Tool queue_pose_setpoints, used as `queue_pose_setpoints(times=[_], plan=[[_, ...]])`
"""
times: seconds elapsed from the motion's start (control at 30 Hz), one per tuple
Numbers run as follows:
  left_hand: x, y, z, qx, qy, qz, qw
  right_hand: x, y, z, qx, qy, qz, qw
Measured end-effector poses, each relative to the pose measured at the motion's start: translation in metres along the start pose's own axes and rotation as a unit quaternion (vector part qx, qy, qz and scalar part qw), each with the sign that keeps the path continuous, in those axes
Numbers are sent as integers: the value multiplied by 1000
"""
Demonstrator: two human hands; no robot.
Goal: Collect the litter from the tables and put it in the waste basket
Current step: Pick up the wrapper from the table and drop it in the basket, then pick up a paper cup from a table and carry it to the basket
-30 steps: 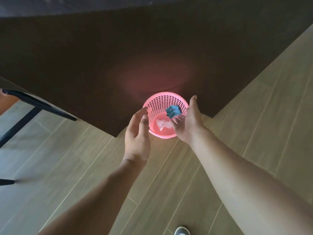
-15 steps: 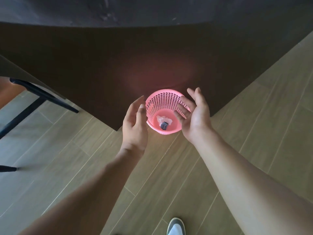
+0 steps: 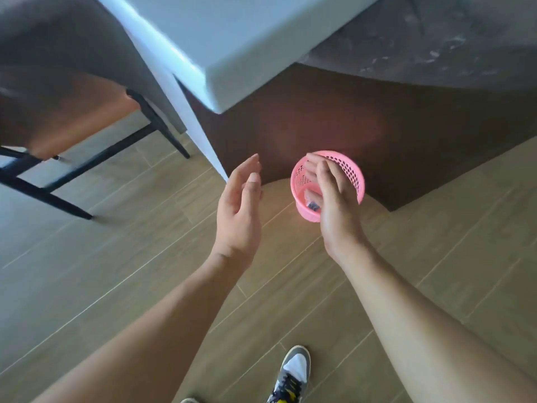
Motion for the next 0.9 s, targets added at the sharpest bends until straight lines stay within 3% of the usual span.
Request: queue_pose_setpoints(times=[0.43,0.9], plan=[[-46,163,235,-213,66,-22,975,79,161,-167,182,32,58,981],[-137,489,547,-414,76,-77,904,230,499,-406,381,9,157,911]])
Point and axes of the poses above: each hand's wrist, its own y-axis away from the middle knuckle, its own z-axis out of the back of the hand, x = y × z, the point moved 3 cm from there along -y, towards the middle knuckle, and after that the axes turned 5 degrees about z, right-handed, at the moved point
